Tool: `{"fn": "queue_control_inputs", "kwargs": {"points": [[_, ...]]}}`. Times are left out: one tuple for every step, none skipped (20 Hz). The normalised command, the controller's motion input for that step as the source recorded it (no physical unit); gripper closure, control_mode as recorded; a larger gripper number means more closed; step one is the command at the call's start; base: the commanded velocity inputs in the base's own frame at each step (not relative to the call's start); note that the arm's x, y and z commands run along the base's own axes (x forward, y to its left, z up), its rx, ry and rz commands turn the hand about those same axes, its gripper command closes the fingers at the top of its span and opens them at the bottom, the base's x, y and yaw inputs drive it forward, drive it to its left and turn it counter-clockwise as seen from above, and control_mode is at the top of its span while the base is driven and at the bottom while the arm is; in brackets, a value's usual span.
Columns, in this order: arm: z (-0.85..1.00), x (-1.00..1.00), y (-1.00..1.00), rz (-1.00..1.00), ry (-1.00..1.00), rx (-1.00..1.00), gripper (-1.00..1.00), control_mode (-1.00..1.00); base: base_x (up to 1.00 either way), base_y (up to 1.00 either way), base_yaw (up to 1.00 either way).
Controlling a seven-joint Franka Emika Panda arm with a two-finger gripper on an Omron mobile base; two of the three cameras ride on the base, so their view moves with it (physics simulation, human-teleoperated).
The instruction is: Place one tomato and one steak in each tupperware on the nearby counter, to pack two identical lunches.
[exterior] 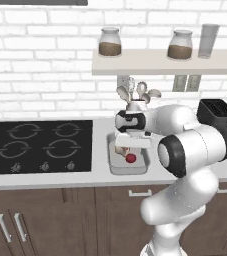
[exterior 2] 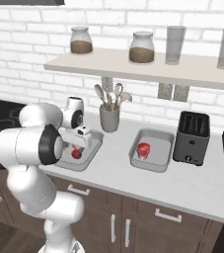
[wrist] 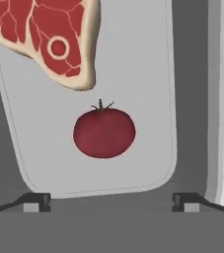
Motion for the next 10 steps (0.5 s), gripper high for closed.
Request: {"fn": "queue_control_inputs", "kwargs": {"points": [[0.80,-0.84,0.00,0.00,-0.04,0.04,-1.00,-1.00,0.00,0.00,0.00],[0.83,-0.79,0.00,0.00,-0.06,0.03,-1.00,-1.00,0.00,0.00,0.00],[0.86,-0.96,0.00,0.05,-0.13,0.02,-1.00,-1.00,0.00,0.00,0.00],[0.91,-0.95,-0.06,0.05,-0.13,0.03,-1.00,-1.00,0.00,0.00,0.00],[0.86,-1.00,-0.04,0.05,-0.17,0.01,-1.00,-1.00,0.00,0.00,0.00],[0.84,-1.00,-0.09,0.05,-0.21,0.01,-1.00,-1.00,0.00,0.00,0.00],[0.79,-1.00,-0.10,0.05,-0.24,0.01,-1.00,-1.00,0.00,0.00,0.00],[0.78,-1.00,-0.09,0.04,-0.26,0.00,-1.00,-1.00,0.00,0.00,0.00],[0.77,-1.00,-0.22,0.03,-0.31,0.00,-1.00,-1.00,0.00,0.00,0.00],[0.72,-1.00,-0.32,0.02,-0.26,0.00,-1.00,-1.00,0.00,0.00,0.00]]}}
